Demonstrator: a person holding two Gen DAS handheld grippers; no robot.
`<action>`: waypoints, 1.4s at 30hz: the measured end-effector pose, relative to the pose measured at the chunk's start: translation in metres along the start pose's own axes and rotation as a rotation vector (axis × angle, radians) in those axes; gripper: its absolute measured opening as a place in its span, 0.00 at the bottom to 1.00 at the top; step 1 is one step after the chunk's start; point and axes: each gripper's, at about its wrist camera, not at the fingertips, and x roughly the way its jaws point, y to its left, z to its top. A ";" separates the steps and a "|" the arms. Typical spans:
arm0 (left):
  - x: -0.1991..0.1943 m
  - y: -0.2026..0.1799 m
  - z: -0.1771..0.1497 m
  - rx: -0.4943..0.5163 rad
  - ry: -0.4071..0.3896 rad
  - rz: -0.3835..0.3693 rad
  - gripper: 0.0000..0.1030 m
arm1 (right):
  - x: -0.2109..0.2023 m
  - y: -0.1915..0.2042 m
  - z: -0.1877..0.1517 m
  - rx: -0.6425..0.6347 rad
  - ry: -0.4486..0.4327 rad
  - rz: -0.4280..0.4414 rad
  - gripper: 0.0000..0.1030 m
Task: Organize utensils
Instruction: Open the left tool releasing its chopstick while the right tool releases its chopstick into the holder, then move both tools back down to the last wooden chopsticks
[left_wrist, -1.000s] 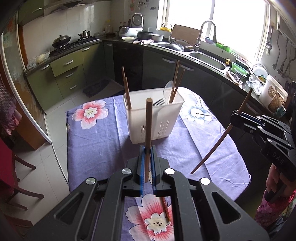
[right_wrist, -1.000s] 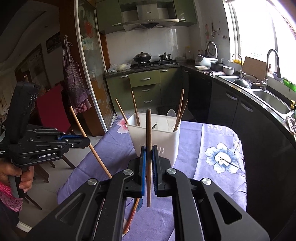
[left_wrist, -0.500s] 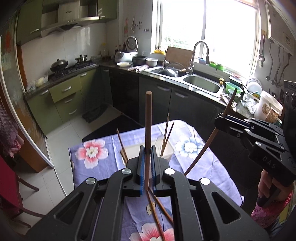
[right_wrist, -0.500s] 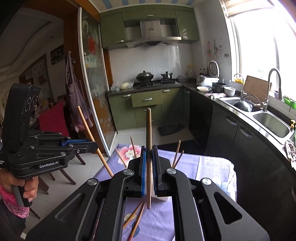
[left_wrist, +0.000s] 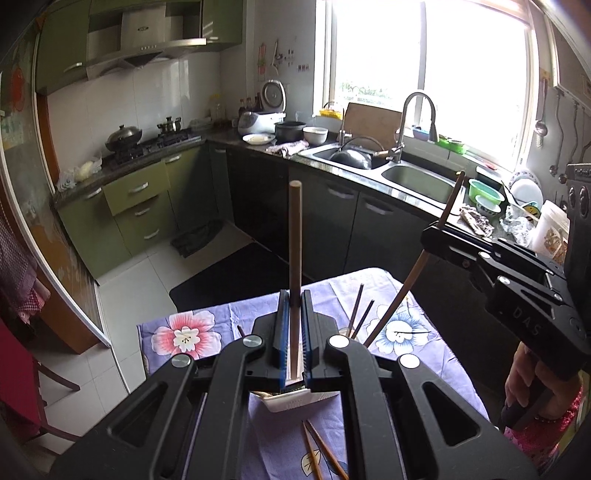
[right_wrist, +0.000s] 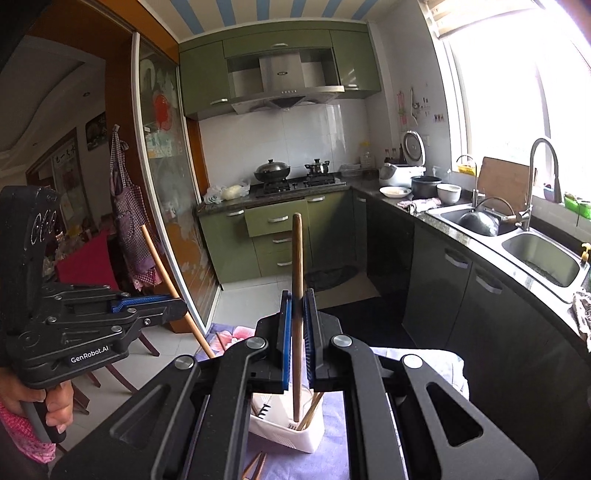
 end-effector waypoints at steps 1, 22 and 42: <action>0.007 0.002 -0.002 -0.001 0.013 0.001 0.06 | 0.008 -0.003 -0.004 0.002 0.015 0.003 0.07; 0.012 0.016 -0.061 0.000 0.093 0.022 0.19 | 0.024 0.002 -0.070 0.002 0.079 0.001 0.15; 0.028 0.025 -0.206 -0.106 0.289 -0.007 0.22 | -0.016 -0.019 -0.250 0.114 0.253 -0.084 0.21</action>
